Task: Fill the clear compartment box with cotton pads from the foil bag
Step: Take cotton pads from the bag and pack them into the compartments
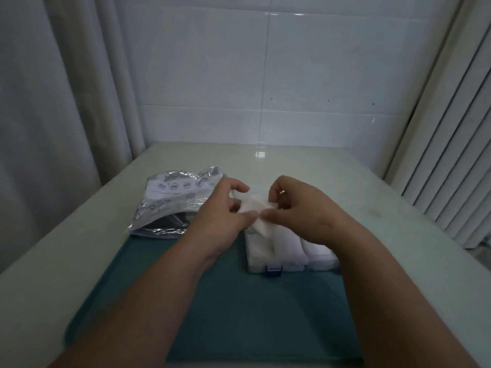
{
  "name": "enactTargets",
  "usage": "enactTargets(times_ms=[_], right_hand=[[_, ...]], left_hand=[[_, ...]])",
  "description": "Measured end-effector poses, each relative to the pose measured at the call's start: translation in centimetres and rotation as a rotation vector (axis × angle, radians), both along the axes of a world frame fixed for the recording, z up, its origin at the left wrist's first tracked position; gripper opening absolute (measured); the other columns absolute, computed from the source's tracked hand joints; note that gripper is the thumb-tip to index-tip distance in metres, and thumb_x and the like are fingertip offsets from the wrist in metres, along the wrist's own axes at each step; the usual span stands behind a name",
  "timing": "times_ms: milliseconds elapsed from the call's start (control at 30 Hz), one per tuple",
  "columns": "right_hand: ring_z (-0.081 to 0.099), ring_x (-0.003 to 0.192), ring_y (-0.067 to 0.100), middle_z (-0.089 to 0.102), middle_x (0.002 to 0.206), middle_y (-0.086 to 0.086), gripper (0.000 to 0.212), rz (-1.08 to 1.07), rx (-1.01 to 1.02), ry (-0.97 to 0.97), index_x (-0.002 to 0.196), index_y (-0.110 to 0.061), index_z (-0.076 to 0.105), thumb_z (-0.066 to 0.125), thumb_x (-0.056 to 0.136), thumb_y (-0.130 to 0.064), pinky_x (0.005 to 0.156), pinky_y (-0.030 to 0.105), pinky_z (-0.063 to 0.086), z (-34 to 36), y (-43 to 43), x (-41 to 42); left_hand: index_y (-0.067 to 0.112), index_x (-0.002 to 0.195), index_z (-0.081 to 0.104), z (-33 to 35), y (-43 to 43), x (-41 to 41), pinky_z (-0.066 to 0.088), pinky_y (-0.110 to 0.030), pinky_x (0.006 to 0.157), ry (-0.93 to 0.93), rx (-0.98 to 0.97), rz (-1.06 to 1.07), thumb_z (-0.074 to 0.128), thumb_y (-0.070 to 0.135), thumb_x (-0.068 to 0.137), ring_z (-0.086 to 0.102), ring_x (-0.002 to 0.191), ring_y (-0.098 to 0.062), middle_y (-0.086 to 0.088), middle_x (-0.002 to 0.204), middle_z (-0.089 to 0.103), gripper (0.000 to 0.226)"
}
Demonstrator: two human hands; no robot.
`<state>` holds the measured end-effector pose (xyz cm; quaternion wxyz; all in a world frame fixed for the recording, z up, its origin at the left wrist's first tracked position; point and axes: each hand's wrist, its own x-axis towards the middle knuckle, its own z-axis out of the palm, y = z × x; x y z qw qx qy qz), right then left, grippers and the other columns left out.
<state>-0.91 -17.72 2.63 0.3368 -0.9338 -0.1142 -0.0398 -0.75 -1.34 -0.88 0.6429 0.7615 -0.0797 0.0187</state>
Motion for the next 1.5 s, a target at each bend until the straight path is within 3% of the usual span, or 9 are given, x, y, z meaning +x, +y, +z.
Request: enactTargets(times_ms=[167, 400, 500, 700, 900, 1067, 1200, 1367, 1500], right_hand=[[0.063, 0.075, 0.017, 0.070, 0.087, 0.002, 0.020, -0.086, 0.185, 0.001, 0.088, -0.019, 0.054, 0.073, 0.084, -0.025, 0.070, 0.033, 0.053, 0.5, -1.5, -0.3], [0.059, 0.068, 0.019, 0.070, 0.079, 0.006, 0.013, -0.151, 0.231, 0.004, 0.082, -0.016, 0.058, 0.069, 0.085, -0.022, 0.068, 0.038, 0.053, 1.1, -4.5, -1.4], [0.062, 0.075, 0.020, 0.068, 0.080, 0.002, 0.008, -0.219, 0.182, -0.002, 0.083, -0.018, 0.062, 0.067, 0.087, -0.023, 0.073, 0.037, 0.054, 0.7, -6.3, -2.0], [0.063, 0.078, 0.017, 0.069, 0.082, 0.000, 0.006, -0.342, 0.111, 0.080, 0.083, -0.018, 0.065, 0.069, 0.086, -0.020, 0.068, 0.028, 0.049, -0.3, -9.8, -2.9], [0.063, 0.080, 0.016, 0.067, 0.086, -0.001, 0.008, -0.398, 0.018, 0.117, 0.082, -0.023, 0.063, 0.069, 0.086, -0.020, 0.080, 0.038, 0.056, -1.3, -11.1, -3.0], [0.062, 0.086, 0.015, 0.067, 0.093, -0.003, 0.011, -0.413, -0.055, 0.110, 0.082, -0.026, 0.066, 0.068, 0.084, -0.015, 0.080, 0.032, 0.055, -1.8, -10.9, -2.8], [0.062, 0.087, 0.013, 0.069, 0.098, -0.004, 0.021, -0.414, -0.102, 0.164, 0.084, -0.030, 0.073, 0.066, 0.085, -0.010, 0.071, 0.022, 0.046, -2.0, -10.8, -2.6], [0.062, 0.095, 0.019, 0.069, 0.109, 0.002, 0.023, -0.428, -0.192, 0.240, 0.104, -0.023, 0.076, 0.064, 0.088, -0.011, 0.085, 0.027, 0.051, -1.5, -10.2, -2.2], [0.058, 0.090, 0.013, 0.069, 0.111, -0.001, 0.025, -0.398, -0.218, 0.243, 0.107, -0.024, 0.075, 0.064, 0.088, -0.011, 0.082, 0.022, 0.044, -1.3, -10.1, -2.6]], left_hand=[[0.016, 0.106, 0.050, 0.5, -1.3, 0.1, 0.055, -0.038, 0.074, 0.097, -0.195, 0.001, 0.065, 0.001, 0.088, 0.063, 0.072, -0.023, -0.012, 0.087, 0.064, 0.027], [0.016, 0.103, 0.049, 2.1, -4.4, 0.2, 0.059, -0.033, 0.066, 0.071, -0.135, -0.040, 0.067, -0.009, 0.083, 0.065, 0.071, -0.023, -0.015, 0.087, 0.061, 0.037], [0.019, 0.096, 0.049, 1.9, -6.5, 0.4, 0.061, -0.041, 0.070, 0.078, -0.083, -0.060, 0.067, -0.007, 0.081, 0.066, 0.074, -0.029, -0.020, 0.093, 0.061, 0.035], [0.020, 0.092, 0.057, 1.2, -10.7, 0.0, 0.062, -0.043, 0.067, 0.075, 0.096, -0.098, 0.065, 0.005, 0.087, 0.070, 0.070, -0.024, -0.013, 0.086, 0.068, 0.018], [0.031, 0.085, 0.053, 0.2, -13.1, -0.3, 0.059, -0.044, 0.073, 0.046, 0.338, -0.058, 0.064, 0.012, 0.081, 0.069, 0.076, -0.024, -0.005, 0.087, 0.068, 0.022], [0.028, 0.086, 0.054, 0.1, -13.7, -0.1, 0.058, -0.040, 0.080, 0.039, 0.481, -0.055, 0.064, 0.012, 0.083, 0.068, 0.083, -0.024, -0.004, 0.092, 0.068, 0.019], [0.025, 0.099, 0.065, 0.1, -13.9, 0.0, 0.052, -0.029, 0.078, 0.019, 0.584, -0.086, 0.068, 0.019, 0.085, 0.067, 0.090, -0.021, -0.004, 0.098, 0.070, 0.016], [0.020, 0.123, 0.066, 0.5, -14.2, -0.1, 0.048, -0.028, 0.091, -0.006, 0.746, -0.105, 0.065, 0.025, 0.091, 0.061, 0.109, -0.020, -0.003, 0.121, 0.065, 0.033], [0.018, 0.127, 0.061, 0.5, -14.2, -0.4, 0.047, -0.029, 0.095, -0.035, 0.790, -0.101, 0.064, 0.025, 0.091, 0.058, 0.112, -0.020, -0.003, 0.127, 0.060, 0.036]])
